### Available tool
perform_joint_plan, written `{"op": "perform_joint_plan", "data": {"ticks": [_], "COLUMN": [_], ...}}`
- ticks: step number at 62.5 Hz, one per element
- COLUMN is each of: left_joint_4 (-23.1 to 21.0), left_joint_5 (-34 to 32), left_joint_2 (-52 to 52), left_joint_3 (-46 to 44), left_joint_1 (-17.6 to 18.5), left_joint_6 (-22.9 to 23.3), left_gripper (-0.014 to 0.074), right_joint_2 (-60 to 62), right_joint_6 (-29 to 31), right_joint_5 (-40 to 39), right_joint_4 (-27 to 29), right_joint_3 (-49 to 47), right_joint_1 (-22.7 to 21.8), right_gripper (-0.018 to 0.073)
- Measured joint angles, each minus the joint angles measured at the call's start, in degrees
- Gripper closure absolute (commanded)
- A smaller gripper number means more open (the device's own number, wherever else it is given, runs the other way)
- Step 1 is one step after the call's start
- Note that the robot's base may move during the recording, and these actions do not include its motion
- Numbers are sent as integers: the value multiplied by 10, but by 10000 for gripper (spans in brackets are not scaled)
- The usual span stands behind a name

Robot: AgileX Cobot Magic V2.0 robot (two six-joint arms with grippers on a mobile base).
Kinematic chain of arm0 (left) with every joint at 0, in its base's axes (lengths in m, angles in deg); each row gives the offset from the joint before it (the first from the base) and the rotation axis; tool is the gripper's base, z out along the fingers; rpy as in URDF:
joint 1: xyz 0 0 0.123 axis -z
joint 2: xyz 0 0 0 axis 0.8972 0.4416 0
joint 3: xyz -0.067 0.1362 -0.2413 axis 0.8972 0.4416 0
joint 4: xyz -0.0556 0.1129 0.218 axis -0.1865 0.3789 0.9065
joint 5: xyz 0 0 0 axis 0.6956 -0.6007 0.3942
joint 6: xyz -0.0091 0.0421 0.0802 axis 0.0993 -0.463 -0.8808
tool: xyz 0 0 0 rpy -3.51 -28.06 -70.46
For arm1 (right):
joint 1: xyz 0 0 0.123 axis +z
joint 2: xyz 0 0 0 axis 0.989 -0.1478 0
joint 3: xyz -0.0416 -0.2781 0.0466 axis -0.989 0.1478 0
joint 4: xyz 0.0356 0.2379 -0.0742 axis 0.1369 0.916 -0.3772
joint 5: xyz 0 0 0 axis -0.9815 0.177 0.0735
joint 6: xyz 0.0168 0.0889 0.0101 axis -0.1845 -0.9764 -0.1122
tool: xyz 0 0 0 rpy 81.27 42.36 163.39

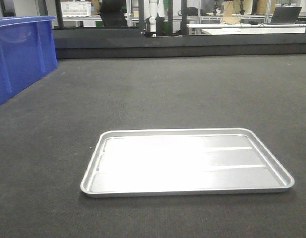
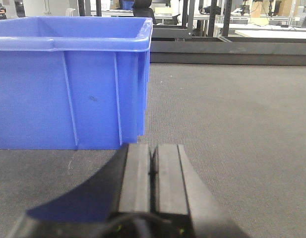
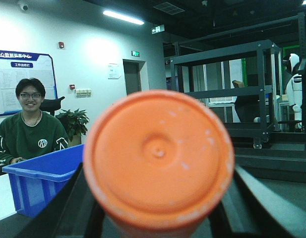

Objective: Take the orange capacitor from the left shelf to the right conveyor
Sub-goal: 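Lower the held capacitor onto the silver tray with the right gripper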

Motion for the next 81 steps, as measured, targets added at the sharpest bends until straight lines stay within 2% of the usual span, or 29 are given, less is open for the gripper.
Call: {"op": "perform_joint_plan", "data": {"ticks": [28,37,51,81], "left_joint_4": [0,0,0,0], "left_joint_5": [0,0,0,0], "left_joint_2": [0,0,0,0], "left_joint_3": [0,0,0,0], "left_joint_1": [0,0,0,0], "left_joint_6": [0,0,0,0], "left_gripper": [722,722,722,722], "right_joint_2": [-23,-124,-319,-701], "right_joint_6": [0,0,0,1], "right_joint_5": [-37,-6,-26,-322], "right_joint_4": [0,0,-18,-25], "right_joint_3": [0,0,0,1], "right_joint_1": [0,0,0,0], "right_gripper": [510,509,509,508]}}
